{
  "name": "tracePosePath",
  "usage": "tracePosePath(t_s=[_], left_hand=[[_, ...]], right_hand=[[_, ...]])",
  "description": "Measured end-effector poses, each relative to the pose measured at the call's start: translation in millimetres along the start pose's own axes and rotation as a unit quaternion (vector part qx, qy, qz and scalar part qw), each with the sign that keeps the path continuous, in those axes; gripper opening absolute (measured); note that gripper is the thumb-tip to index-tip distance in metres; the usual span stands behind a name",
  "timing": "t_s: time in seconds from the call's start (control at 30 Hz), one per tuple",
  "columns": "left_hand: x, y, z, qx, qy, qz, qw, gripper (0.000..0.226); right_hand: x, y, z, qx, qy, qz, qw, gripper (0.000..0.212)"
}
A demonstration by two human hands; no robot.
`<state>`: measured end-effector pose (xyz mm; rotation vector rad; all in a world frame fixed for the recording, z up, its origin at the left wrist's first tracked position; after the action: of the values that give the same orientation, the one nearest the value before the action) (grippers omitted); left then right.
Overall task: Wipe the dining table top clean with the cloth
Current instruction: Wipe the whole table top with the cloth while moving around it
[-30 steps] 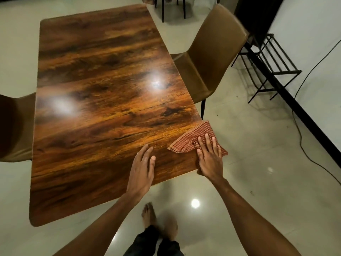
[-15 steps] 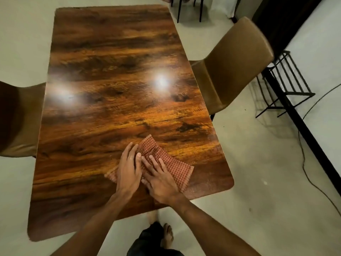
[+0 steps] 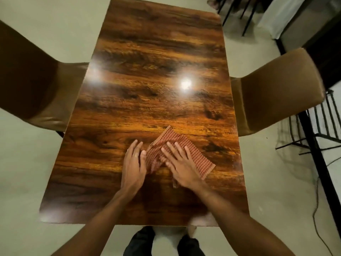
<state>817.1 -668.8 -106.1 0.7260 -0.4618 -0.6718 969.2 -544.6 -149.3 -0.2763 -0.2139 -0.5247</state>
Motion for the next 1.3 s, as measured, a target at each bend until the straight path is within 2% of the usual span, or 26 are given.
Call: tracePosePath(t_s=[0.07, 0.13, 0.23, 0.3, 0.37, 0.47, 0.53, 0.63, 0.7, 0.9, 1.07, 1.23, 1.3], left_hand=[[-5, -1, 4, -0.002, 0.022, 0.008, 1.000, 0.050], [-8, 0, 5, -0.002, 0.043, 0.022, 0.999, 0.050], [-8, 10, -3, -0.003, 0.067, 0.040, 0.997, 0.052], [-7, 21, -17, -0.003, 0.081, 0.053, 0.995, 0.054], [-7, 35, -34, -0.001, 0.081, 0.053, 0.995, 0.055], [-10, 68, -71, 0.002, 0.090, 0.055, 0.994, 0.056], [-14, 89, -93, 0.000, 0.095, 0.061, 0.994, 0.055], [-19, 128, -130, 0.001, 0.088, 0.067, 0.994, 0.055], [-24, 144, -146, 0.000, 0.089, 0.060, 0.994, 0.057], [-10, 156, -182, -0.003, 0.076, 0.045, 0.996, 0.059], [18, 155, -181, 0.005, 0.089, 0.070, 0.994, 0.054], [45, 146, -164, -0.003, 0.092, 0.072, 0.993, 0.051], [58, 141, -156, -0.001, 0.096, 0.067, 0.993, 0.050]], right_hand=[[-28, 18, 17, -0.020, 0.003, -0.061, 0.998, 0.057], [-42, 7, 22, -0.024, 0.007, -0.049, 0.998, 0.058], [-28, -11, 9, 0.020, 0.009, 0.103, 0.994, 0.060], [-18, 19, 8, 0.024, -0.003, 0.172, 0.985, 0.060], [-30, 71, 23, 0.017, 0.010, 0.154, 0.988, 0.058], [-57, 166, 56, -0.020, 0.005, 0.050, 0.999, 0.057], [-60, 187, 62, -0.012, 0.015, 0.042, 0.999, 0.059], [-36, 195, 49, 0.011, -0.003, 0.158, 0.987, 0.058], [-46, 219, 58, -0.002, -0.014, 0.203, 0.979, 0.057], [-141, 317, 102, -0.018, 0.038, 0.048, 0.998, 0.057], [-91, 297, 82, -0.023, 0.061, 0.053, 0.996, 0.060], [-3, 261, 45, -0.014, 0.029, 0.123, 0.992, 0.060], [6, 256, 46, -0.023, 0.030, 0.094, 0.995, 0.060]])
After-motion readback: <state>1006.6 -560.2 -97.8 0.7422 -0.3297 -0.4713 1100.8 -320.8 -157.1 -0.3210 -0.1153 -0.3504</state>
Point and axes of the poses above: each hand's wrist, its own x-axis away from the middle knuckle, its own z-axis out of the back of the hand, y = z × x, the point moved 6 cm from there along -x, towards the middle knuckle, and after that the axes turned 1 degree about y, right-handed, at the moved point
